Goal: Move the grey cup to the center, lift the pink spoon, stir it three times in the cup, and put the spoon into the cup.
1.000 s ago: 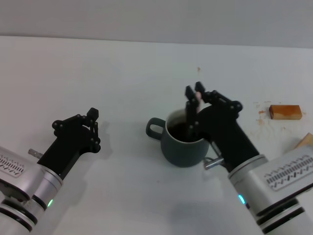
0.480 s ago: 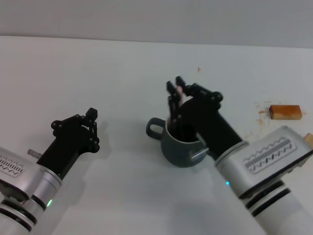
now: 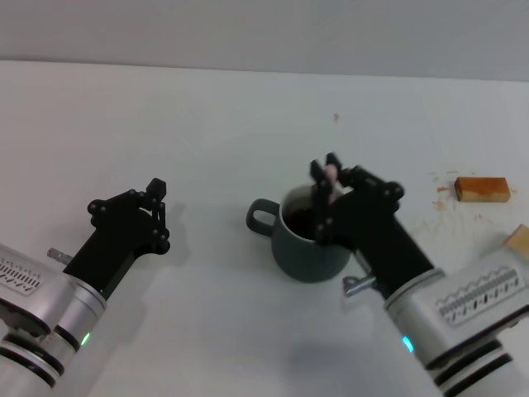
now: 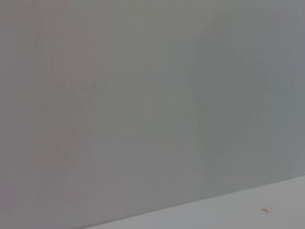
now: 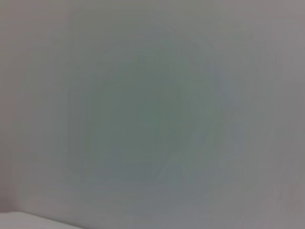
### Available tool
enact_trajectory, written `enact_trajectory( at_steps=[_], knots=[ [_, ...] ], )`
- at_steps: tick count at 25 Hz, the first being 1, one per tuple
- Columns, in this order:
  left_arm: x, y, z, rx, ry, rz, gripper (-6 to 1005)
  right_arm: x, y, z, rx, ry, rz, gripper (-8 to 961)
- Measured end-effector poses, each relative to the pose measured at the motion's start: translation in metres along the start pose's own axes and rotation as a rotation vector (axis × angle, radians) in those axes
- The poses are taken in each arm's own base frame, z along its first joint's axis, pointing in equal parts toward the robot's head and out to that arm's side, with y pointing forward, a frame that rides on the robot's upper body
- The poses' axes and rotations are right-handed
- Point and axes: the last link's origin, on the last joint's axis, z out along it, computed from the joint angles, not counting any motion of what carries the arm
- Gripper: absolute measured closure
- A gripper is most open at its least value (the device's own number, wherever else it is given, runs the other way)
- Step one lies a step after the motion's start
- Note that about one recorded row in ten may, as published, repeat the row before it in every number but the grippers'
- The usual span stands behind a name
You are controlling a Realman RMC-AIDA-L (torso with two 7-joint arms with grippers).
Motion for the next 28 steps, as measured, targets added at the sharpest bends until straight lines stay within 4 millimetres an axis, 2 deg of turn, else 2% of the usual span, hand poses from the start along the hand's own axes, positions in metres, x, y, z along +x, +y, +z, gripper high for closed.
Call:
enact_trajectory(
  at_steps=[3,7,13,22,25,28],
  knots=[
    [0.000,0.001,0.000,-0.003,0.002,-0.001,1001,-0.004,0.012,0.000,-0.041,-0.010,0.014,953],
    [0.001,0.002,0.000,-0.004,0.003,-0.002,1001,-0.007,0.019,0.010,-0.088,-0.014,0.004,940],
    [0.000,0.003,-0.002,-0.001,0.005,-0.008,1001,-0.007,0.005,0.025,-0.079,-0.022,0.038,901],
    [0.000,0.001,-0.003,0.004,0.005,-0.009,1001,-0.008,-0.004,0.020,-0.058,-0.060,0.064,842],
    [0.000,0.001,-0.002,0.004,0.006,-0.008,1001,-0.012,-0.014,0.012,0.002,-0.112,0.064,726],
    [0.003,-0.001,-0.002,0.007,0.023,-0.005,1001,-0.016,-0.037,-0.003,0.117,-0.188,0.046,619]
  ],
)
